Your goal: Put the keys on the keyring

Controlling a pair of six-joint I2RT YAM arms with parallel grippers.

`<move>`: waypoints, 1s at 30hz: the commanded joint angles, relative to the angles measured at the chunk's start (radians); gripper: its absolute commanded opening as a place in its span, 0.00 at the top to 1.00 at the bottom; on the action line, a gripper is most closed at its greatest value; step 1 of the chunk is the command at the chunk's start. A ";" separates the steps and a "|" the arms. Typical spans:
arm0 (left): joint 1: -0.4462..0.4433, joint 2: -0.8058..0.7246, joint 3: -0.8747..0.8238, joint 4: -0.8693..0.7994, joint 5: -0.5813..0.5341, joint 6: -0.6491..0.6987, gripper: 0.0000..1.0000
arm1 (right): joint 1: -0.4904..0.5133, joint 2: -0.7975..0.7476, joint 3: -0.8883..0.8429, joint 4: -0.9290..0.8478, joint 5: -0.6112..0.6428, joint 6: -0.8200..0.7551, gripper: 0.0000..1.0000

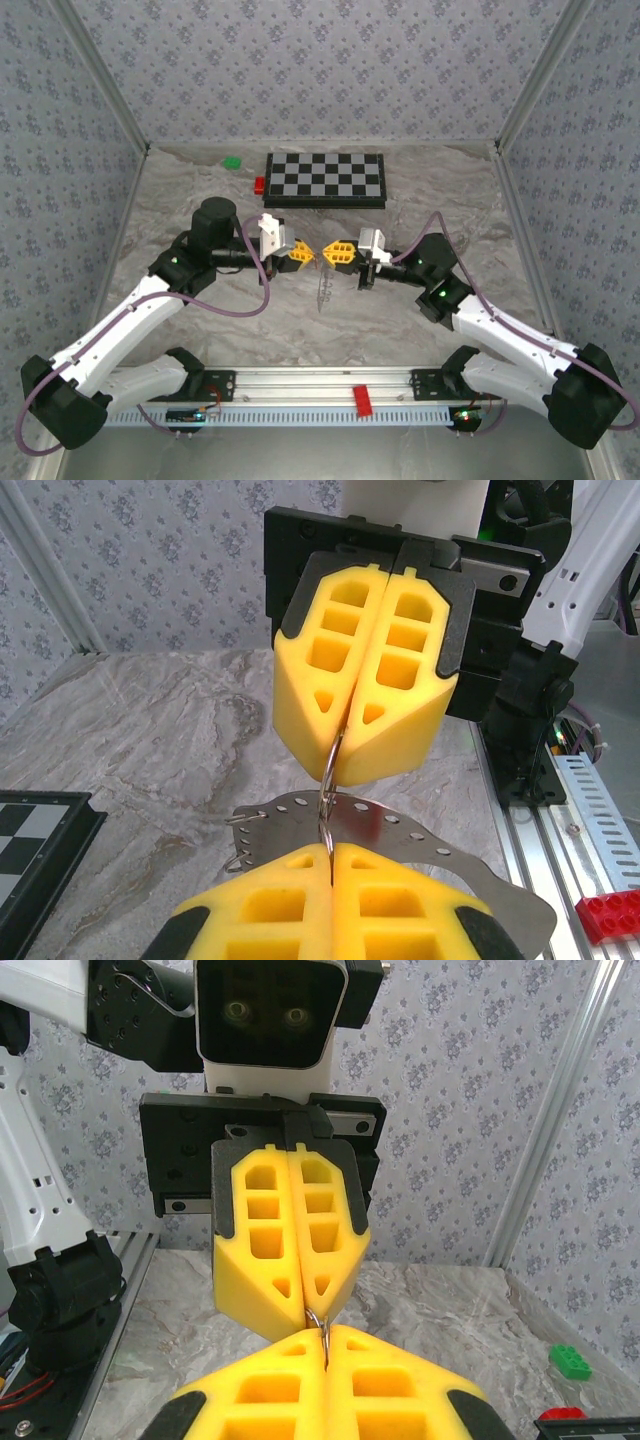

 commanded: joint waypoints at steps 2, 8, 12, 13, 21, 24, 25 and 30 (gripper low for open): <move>-0.005 -0.014 0.021 0.031 0.045 0.006 1.00 | 0.008 0.012 0.020 0.013 -0.016 0.005 1.00; -0.005 -0.012 0.023 0.033 0.044 0.006 1.00 | 0.008 0.015 0.022 0.003 -0.024 0.004 1.00; -0.005 -0.012 0.023 0.033 0.046 0.004 1.00 | 0.007 0.016 0.023 -0.003 -0.026 0.002 1.00; -0.005 -0.012 0.022 0.034 0.047 0.004 1.00 | 0.008 0.017 0.024 -0.003 -0.027 0.004 1.00; -0.005 -0.010 0.025 0.036 0.053 0.001 1.00 | 0.010 0.027 0.030 0.000 -0.032 0.005 1.00; -0.006 -0.011 0.025 0.035 0.052 0.001 1.00 | 0.011 0.030 0.031 0.003 -0.032 0.007 1.00; -0.005 -0.011 0.024 0.034 0.052 0.002 1.00 | 0.010 0.030 0.033 0.003 -0.032 0.008 1.00; -0.005 -0.009 0.023 0.037 0.054 -0.001 1.00 | 0.014 0.031 0.033 0.003 -0.032 0.007 1.00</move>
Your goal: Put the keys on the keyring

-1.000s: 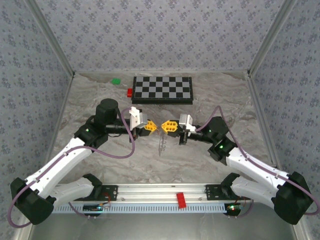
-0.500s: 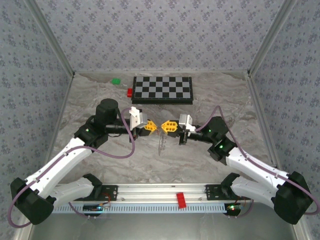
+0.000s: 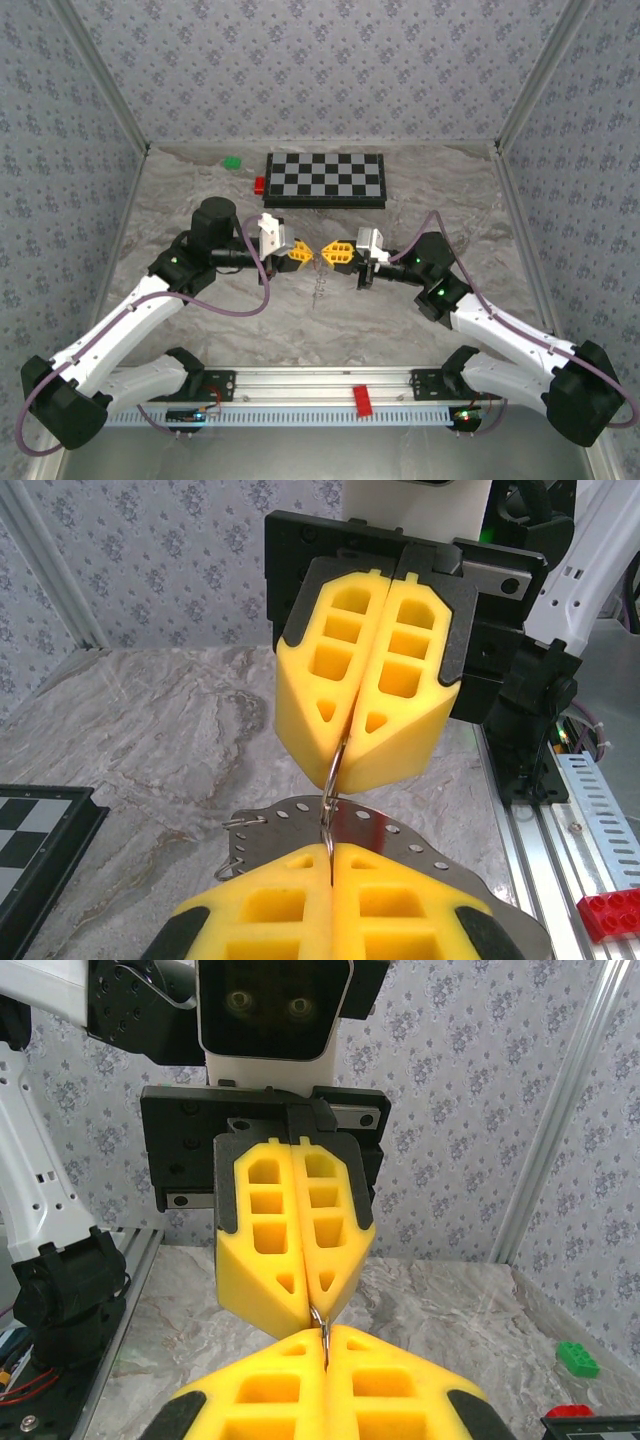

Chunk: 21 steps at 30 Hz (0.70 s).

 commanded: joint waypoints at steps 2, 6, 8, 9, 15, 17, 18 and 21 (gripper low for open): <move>-0.010 -0.009 0.024 0.042 0.059 0.000 1.00 | 0.015 0.019 0.031 0.004 -0.020 0.007 1.00; -0.010 -0.010 0.024 0.042 0.058 0.000 1.00 | 0.018 0.025 0.033 0.006 -0.021 0.007 1.00; -0.010 -0.009 0.022 0.043 0.058 0.000 1.00 | 0.020 0.025 0.033 0.007 -0.021 0.008 1.00; -0.010 -0.009 0.021 0.043 0.059 0.000 1.00 | 0.019 0.025 0.032 0.008 -0.019 0.007 1.00; -0.011 -0.008 0.020 0.042 0.062 0.000 1.00 | 0.022 0.028 0.034 0.011 -0.018 0.008 1.00; -0.011 -0.007 0.020 0.042 0.061 -0.002 1.00 | 0.024 0.030 0.034 0.015 -0.018 0.010 1.00; -0.011 -0.007 0.021 0.043 0.062 -0.002 1.00 | 0.025 0.030 0.035 0.015 -0.018 0.010 1.00; -0.011 -0.006 0.019 0.044 0.063 -0.002 1.00 | 0.028 0.030 0.036 0.017 -0.016 0.010 1.00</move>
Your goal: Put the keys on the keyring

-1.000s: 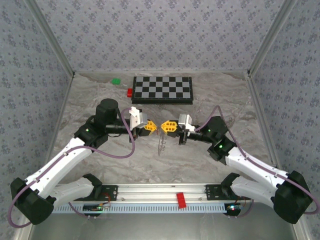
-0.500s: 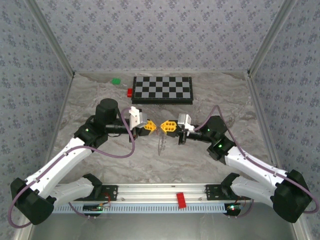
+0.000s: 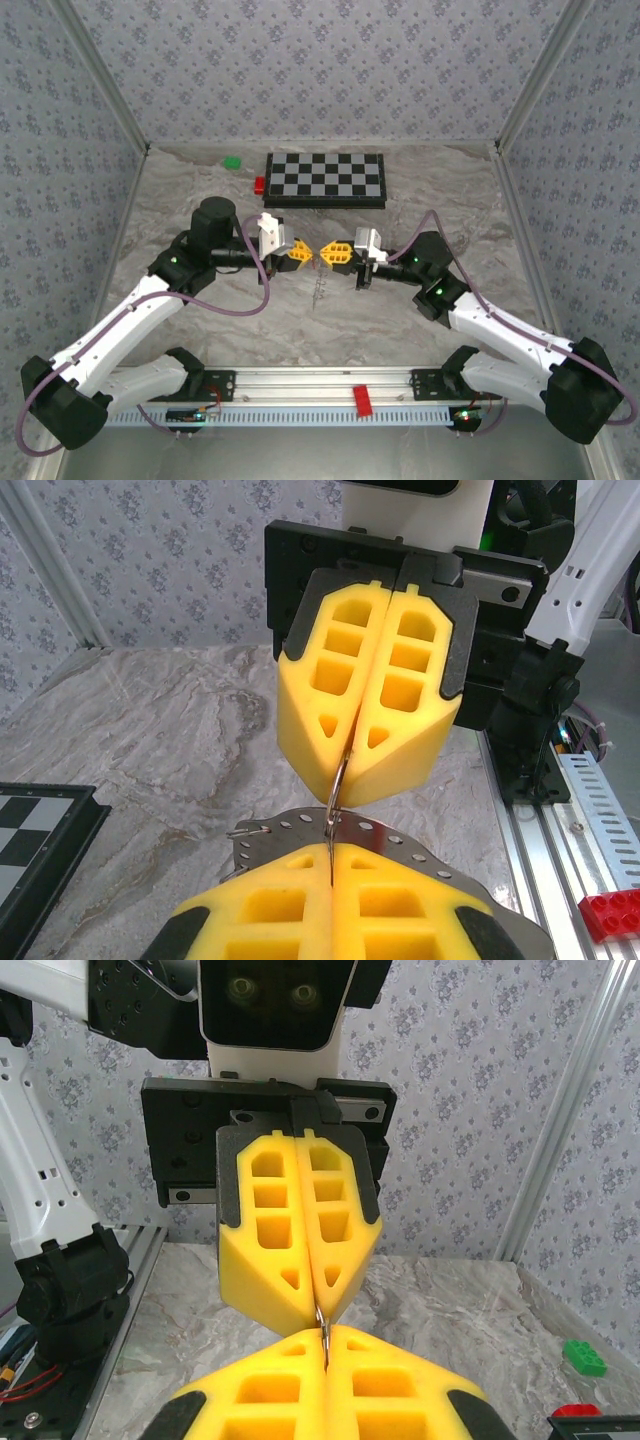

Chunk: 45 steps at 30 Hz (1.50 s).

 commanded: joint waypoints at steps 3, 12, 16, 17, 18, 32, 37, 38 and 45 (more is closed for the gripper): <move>-0.013 -0.006 0.020 0.046 0.064 -0.002 1.00 | 0.023 0.016 0.034 0.009 -0.010 0.009 1.00; -0.015 -0.006 0.018 0.047 0.068 -0.005 1.00 | 0.027 0.025 0.035 0.014 -0.008 0.010 1.00; -0.015 -0.006 0.015 0.053 0.065 -0.010 1.00 | 0.029 0.029 0.037 0.016 -0.006 0.009 1.00; -0.014 -0.006 0.017 0.051 0.068 -0.010 1.00 | 0.029 0.030 0.037 0.016 -0.006 0.010 1.00; -0.015 -0.008 0.016 0.051 0.068 -0.009 1.00 | 0.030 0.030 0.037 0.016 -0.006 0.010 1.00; -0.015 -0.022 0.015 0.041 0.036 0.008 1.00 | 0.017 -0.008 0.025 -0.078 0.067 -0.010 1.00; -0.016 -0.013 0.024 0.029 0.029 0.013 1.00 | 0.014 -0.011 0.034 -0.088 0.088 0.029 1.00; -0.015 -0.014 0.024 0.029 0.029 0.014 1.00 | 0.013 -0.011 0.037 -0.093 0.095 0.034 1.00; -0.037 -0.001 0.032 -0.008 0.006 0.050 1.00 | 0.014 -0.001 0.050 -0.065 0.130 0.104 1.00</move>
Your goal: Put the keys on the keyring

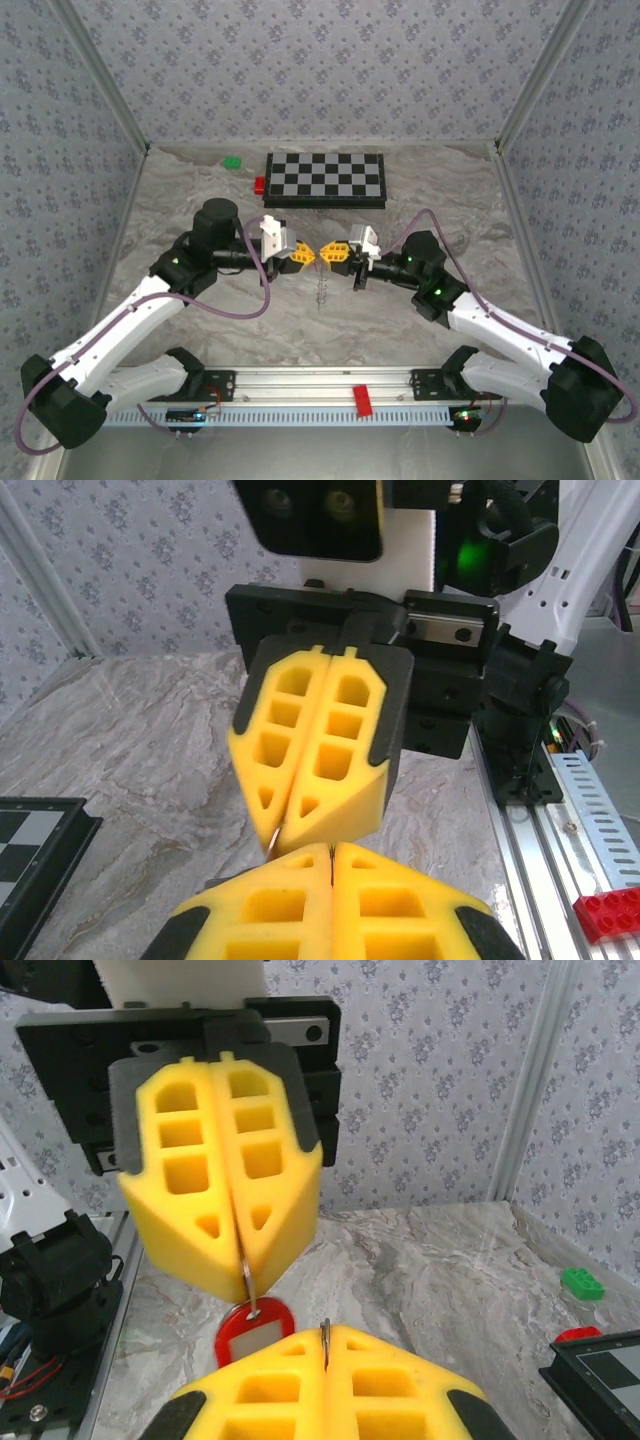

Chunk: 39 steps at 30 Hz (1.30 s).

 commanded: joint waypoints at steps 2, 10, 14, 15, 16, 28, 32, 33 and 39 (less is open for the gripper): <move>-0.019 0.000 0.036 -0.026 0.001 0.049 1.00 | 0.002 -0.003 0.044 0.047 0.031 0.055 1.00; -0.016 -0.015 0.017 0.008 -0.014 0.023 1.00 | 0.008 -0.034 0.020 0.046 0.006 0.006 1.00; 0.002 -0.007 0.014 0.048 0.021 -0.028 1.00 | 0.007 -0.075 -0.002 0.054 0.008 -0.021 1.00; 0.008 -0.003 0.012 0.063 0.031 -0.044 1.00 | 0.005 -0.085 -0.004 0.046 0.009 -0.026 1.00; 0.013 -0.002 0.014 0.076 0.041 -0.055 1.00 | 0.004 -0.091 -0.005 0.040 0.011 -0.029 1.00; -0.006 0.071 -0.036 0.497 0.050 -0.388 1.00 | -0.018 -0.243 -0.051 0.023 0.084 -0.036 1.00; -0.027 0.094 -0.077 0.630 0.021 -0.400 1.00 | -0.021 -0.284 -0.052 0.012 0.093 -0.030 1.00; -0.027 0.101 -0.088 0.669 0.016 -0.413 1.00 | -0.022 -0.287 -0.049 0.013 0.094 -0.025 1.00; -0.023 0.122 -0.094 0.782 0.066 -0.473 1.00 | -0.044 -0.279 -0.043 0.055 0.076 0.019 1.00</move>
